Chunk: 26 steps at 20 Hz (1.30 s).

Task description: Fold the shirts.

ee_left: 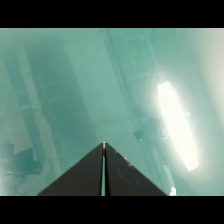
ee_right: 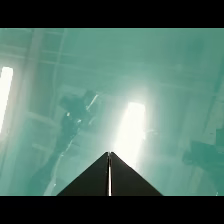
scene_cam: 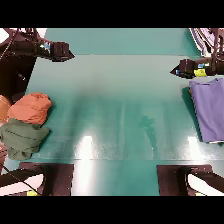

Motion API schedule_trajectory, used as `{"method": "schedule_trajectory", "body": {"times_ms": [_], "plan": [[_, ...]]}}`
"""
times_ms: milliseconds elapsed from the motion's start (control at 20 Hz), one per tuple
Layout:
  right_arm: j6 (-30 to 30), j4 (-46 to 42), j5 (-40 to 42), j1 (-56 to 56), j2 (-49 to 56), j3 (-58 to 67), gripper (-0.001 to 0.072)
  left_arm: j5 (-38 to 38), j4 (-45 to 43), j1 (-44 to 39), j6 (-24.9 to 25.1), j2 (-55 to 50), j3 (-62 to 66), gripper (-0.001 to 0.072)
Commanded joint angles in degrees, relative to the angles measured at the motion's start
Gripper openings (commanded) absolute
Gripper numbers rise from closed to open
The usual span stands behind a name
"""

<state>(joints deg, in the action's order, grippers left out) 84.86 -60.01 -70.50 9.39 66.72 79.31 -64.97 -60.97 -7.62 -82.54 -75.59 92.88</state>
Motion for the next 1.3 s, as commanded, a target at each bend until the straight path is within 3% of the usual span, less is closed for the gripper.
{"method": "schedule_trajectory", "body": {"times_ms": [0,700,800,950,1000,1050,1100,1250], "plan": [[0.0,0.0,0.02,-0.17,-0.28,0.11,0.0019,0.02,0.0,-0.02,0.02,0.02,0.02,0.0026],[0.13,0.04,-0.5,-0.17,-0.28,0.11,0.0019,2.19,-0.04,0.17,0.63,0.17,0.09,0.0027],[0.13,0.07,-0.52,-0.17,-0.28,0.11,0.0019,-1.84,-6.75,2.67,0.76,1.66,0.07,0.0026],[0.13,0.07,-0.83,-0.17,-0.31,0.11,0.0019,-11.82,-25.29,9.88,-0.17,3.91,-0.81,0.0028],[0.13,0.07,-0.81,-0.17,-0.31,0.11,0.0018,-14.49,-28.24,12.59,-0.09,4.0,-1.97,0.0067],[0.13,0.04,-0.81,-0.17,-0.28,0.11,0.0019,-15.87,-28.98,15.63,-0.17,3.98,-4.24,0.0395],[0.13,0.07,-0.74,-0.17,-0.28,0.11,0.0019,-15.87,-28.81,18.21,-1.03,3.98,-7.02,0.0657],[0.13,0.04,-0.66,-0.17,-0.28,0.11,0.0019,-11.98,-28.83,23.3,-1.64,3.87,-18.27,0.0665]]}}
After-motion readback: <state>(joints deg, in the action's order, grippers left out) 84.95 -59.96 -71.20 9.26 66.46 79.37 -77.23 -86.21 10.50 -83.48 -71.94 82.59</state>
